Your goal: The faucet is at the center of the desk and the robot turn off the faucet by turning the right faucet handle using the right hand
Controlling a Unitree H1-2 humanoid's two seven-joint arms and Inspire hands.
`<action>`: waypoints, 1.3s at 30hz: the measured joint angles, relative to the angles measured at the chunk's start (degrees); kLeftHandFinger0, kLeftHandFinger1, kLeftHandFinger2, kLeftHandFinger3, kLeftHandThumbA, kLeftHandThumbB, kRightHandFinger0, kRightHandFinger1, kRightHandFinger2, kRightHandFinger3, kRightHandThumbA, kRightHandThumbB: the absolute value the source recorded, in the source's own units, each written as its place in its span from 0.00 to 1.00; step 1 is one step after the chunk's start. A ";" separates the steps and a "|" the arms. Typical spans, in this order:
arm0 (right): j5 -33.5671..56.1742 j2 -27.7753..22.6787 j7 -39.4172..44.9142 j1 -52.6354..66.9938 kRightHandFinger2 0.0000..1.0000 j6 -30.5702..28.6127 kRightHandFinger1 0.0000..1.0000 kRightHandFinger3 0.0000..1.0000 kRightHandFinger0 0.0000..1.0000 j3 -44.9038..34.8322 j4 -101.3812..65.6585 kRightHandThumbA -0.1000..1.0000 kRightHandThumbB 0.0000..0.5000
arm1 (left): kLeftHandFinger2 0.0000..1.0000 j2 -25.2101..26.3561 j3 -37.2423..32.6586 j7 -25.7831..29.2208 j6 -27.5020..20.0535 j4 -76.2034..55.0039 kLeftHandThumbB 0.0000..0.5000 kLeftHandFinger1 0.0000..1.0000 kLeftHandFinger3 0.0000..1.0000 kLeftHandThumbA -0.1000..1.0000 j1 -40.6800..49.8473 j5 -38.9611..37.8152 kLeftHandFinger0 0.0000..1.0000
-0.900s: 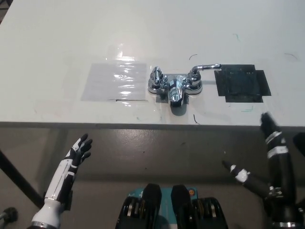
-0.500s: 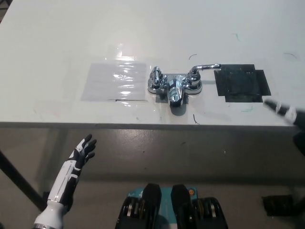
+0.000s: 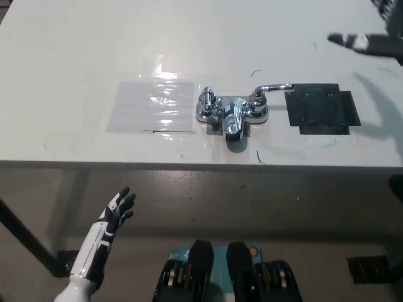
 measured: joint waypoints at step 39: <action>-10.03 6.54 11.86 -21.27 1.00 0.46 1.00 1.00 1.00 7.63 49.46 1.00 0.85 | 1.00 -0.02 -0.37 -0.01 -0.86 -0.12 0.64 1.00 1.00 0.98 -0.08 -0.76 1.00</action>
